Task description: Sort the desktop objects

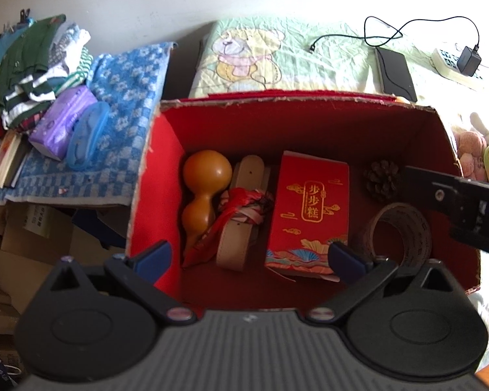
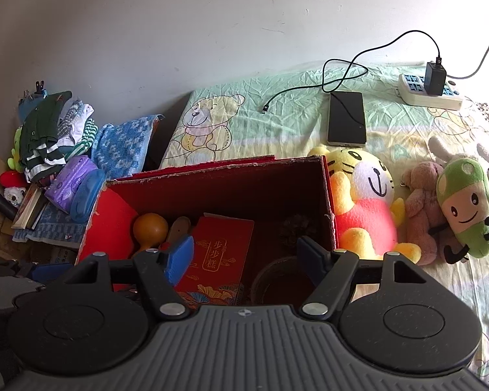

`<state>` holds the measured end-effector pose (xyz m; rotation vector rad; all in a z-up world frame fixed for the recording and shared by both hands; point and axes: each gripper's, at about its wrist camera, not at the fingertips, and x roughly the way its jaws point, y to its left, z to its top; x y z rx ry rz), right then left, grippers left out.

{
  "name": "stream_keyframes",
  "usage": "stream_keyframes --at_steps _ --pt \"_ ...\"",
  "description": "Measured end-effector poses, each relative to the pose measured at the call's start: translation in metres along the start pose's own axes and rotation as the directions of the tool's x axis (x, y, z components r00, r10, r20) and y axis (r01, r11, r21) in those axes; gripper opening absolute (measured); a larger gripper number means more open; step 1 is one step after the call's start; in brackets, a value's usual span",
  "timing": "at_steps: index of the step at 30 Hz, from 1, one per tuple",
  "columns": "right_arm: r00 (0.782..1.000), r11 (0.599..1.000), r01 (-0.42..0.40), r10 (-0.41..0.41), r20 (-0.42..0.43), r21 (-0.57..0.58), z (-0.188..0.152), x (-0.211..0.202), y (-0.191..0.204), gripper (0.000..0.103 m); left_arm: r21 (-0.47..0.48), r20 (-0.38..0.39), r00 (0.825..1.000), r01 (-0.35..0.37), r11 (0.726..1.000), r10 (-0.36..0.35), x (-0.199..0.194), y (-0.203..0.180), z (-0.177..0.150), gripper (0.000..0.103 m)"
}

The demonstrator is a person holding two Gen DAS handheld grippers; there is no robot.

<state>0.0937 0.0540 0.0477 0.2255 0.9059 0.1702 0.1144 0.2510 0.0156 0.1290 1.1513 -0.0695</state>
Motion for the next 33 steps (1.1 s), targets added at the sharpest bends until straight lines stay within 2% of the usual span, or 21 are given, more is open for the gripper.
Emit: stream_keyframes --at_steps 6,9,12,21,27,33 --pt "0.998 0.999 -0.030 0.031 -0.053 0.027 0.003 0.017 0.002 0.063 0.006 -0.011 1.000 0.007 1.000 -0.007 0.008 -0.002 0.000 0.102" --pt "0.996 0.999 -0.041 0.043 -0.073 0.031 0.005 0.027 0.005 0.054 0.014 -0.011 1.000 0.007 1.000 -0.007 0.012 -0.003 0.002 0.102" --pt "0.996 0.999 -0.034 0.036 -0.078 0.029 0.009 0.036 0.007 0.049 0.018 0.002 1.000 -0.019 1.000 0.019 0.017 -0.002 0.003 0.102" --pt "0.994 1.000 0.020 -0.022 -0.107 -0.016 0.008 0.065 0.006 0.045 0.018 -0.040 0.999 -0.003 1.000 0.003 0.040 0.002 0.011 0.102" --pt "0.989 0.999 0.040 -0.040 -0.140 -0.007 0.005 0.077 0.000 0.044 0.066 -0.044 0.999 0.006 0.998 -0.003 0.047 -0.010 0.010 0.102" --pt "0.987 0.998 0.055 -0.053 -0.151 0.007 0.003 0.081 -0.004 0.044 0.059 -0.072 0.997 0.007 0.998 -0.002 0.060 -0.007 0.011 0.102"
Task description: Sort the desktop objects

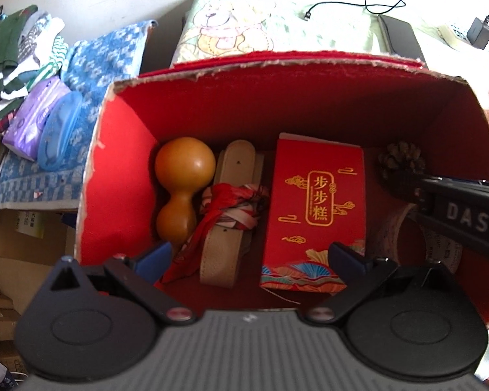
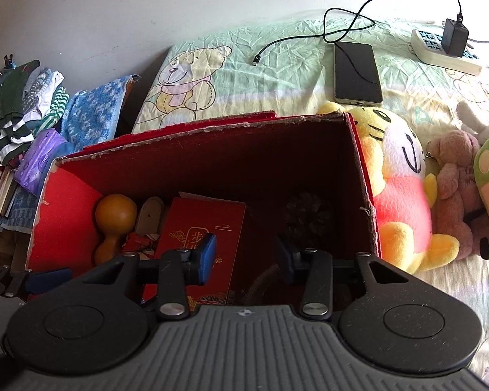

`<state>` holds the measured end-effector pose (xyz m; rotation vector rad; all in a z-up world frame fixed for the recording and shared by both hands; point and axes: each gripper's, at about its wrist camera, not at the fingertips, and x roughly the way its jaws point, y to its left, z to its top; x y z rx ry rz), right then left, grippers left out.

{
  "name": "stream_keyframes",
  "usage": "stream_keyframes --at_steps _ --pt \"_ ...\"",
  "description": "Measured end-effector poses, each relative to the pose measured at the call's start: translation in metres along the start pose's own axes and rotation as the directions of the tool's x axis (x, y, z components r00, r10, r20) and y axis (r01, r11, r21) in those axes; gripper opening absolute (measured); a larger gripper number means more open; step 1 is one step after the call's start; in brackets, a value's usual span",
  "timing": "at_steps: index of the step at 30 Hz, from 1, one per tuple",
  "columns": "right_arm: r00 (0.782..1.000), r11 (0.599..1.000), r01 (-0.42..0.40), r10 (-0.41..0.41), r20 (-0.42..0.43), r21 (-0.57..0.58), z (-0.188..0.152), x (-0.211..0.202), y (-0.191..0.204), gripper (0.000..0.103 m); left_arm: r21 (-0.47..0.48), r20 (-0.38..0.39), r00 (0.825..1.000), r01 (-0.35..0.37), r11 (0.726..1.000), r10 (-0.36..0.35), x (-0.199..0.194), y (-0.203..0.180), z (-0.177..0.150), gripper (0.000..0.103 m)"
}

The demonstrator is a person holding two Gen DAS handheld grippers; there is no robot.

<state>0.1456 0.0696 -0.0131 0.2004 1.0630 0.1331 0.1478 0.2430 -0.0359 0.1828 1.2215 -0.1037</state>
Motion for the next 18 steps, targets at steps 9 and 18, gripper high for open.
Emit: stream_keyframes --at_steps 9,18 --pt "0.999 0.999 0.044 -0.044 0.007 -0.019 -0.003 0.006 -0.001 0.035 0.006 0.000 1.000 -0.010 1.000 0.010 0.009 0.002 0.002 0.102" --pt "0.998 0.998 0.056 -0.056 0.015 -0.024 -0.003 0.009 -0.001 0.033 0.005 0.003 1.000 -0.023 1.000 0.023 0.012 0.008 0.003 0.102"
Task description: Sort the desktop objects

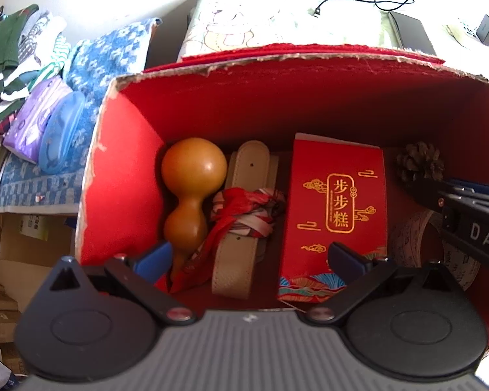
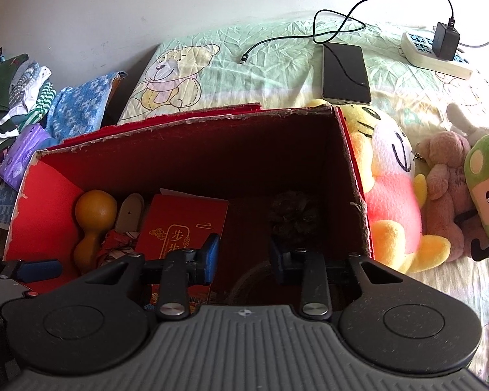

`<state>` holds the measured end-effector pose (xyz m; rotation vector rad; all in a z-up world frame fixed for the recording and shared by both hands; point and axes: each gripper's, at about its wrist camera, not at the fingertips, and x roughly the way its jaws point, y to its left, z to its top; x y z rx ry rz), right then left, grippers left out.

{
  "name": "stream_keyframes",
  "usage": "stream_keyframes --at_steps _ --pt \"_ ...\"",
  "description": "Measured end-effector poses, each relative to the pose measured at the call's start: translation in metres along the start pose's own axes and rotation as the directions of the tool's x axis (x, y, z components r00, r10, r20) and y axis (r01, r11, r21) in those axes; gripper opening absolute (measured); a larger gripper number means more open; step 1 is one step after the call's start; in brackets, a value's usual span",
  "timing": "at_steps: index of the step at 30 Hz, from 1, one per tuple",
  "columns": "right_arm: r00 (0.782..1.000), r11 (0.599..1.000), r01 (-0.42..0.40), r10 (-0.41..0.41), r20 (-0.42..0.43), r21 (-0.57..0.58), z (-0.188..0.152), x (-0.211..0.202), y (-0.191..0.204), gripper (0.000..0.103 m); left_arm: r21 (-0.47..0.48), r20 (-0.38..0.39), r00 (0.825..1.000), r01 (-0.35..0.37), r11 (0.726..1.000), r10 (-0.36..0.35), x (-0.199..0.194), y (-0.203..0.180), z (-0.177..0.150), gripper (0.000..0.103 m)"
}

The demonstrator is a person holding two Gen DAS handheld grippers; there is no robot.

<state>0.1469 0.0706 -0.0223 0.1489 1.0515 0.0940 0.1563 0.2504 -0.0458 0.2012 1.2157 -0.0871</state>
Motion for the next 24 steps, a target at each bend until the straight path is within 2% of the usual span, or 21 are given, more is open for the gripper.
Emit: stream_keyframes --at_steps 24 --pt "0.999 0.999 0.035 -0.035 0.005 -0.040 -0.0036 0.0035 0.0049 0.034 0.014 0.001 0.999 -0.052 0.999 0.052 0.0009 -0.0020 0.0013 0.102"
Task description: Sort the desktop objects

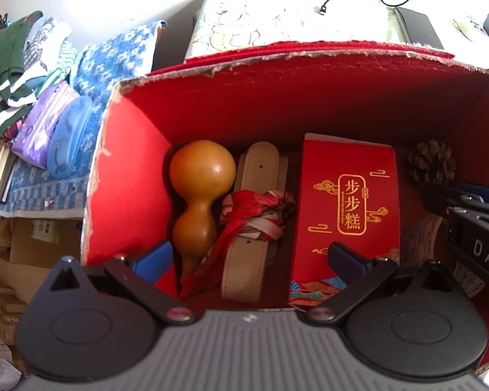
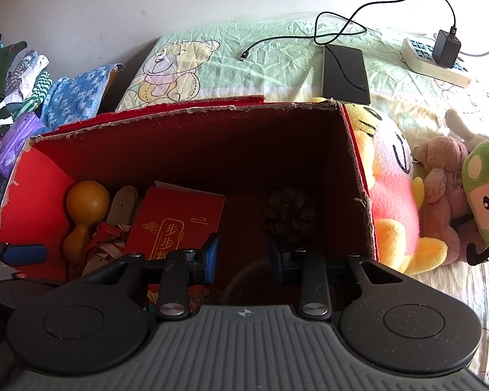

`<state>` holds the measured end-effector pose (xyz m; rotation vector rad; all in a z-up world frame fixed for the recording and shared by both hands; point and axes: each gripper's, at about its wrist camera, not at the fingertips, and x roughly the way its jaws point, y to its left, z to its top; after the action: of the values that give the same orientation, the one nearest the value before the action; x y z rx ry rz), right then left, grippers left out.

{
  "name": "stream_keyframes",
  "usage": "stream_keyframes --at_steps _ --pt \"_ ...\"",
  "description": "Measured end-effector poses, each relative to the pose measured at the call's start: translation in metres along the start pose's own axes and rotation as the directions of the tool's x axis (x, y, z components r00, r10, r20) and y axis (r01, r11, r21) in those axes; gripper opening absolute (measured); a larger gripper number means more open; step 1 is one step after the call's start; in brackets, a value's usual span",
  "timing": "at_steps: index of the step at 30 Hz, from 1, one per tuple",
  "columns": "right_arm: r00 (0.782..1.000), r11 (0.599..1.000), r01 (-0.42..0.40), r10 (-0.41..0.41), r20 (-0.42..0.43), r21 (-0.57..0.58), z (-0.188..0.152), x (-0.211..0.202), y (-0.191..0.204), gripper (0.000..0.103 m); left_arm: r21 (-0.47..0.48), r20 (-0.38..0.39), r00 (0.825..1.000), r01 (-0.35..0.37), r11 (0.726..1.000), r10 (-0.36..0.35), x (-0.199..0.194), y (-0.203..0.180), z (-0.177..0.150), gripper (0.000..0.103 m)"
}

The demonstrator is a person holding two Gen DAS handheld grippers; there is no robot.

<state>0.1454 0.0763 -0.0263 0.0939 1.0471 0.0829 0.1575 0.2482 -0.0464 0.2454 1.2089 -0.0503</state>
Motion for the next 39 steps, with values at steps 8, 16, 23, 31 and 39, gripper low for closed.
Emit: stream_keyframes --at_steps 8,16,23,31,39 --pt "1.000 1.000 -0.007 0.007 0.007 -0.011 -0.001 0.000 -0.001 0.034 0.013 -0.003 0.999 -0.045 0.999 0.045 0.000 -0.005 -0.001 0.102" --pt "1.000 1.000 -0.024 0.025 0.014 -0.013 -0.002 -0.002 -0.002 0.034 0.028 0.021 0.996 -0.087 0.996 0.087 -0.004 -0.011 -0.002 0.102" --pt "0.999 0.999 -0.030 0.031 0.022 -0.030 -0.004 -0.002 -0.002 0.034 0.018 0.018 0.995 -0.103 0.995 0.102 -0.004 -0.011 -0.002 0.102" --pt "0.999 0.998 -0.032 0.033 0.023 -0.047 -0.005 -0.001 -0.001 0.034 0.003 0.011 0.995 -0.101 0.995 0.101 -0.003 -0.012 -0.002 0.102" --pt "0.999 0.998 -0.028 0.029 0.016 -0.064 -0.006 0.001 0.000 0.034 -0.017 0.024 0.996 -0.084 0.996 0.085 -0.006 -0.011 -0.001 0.102"
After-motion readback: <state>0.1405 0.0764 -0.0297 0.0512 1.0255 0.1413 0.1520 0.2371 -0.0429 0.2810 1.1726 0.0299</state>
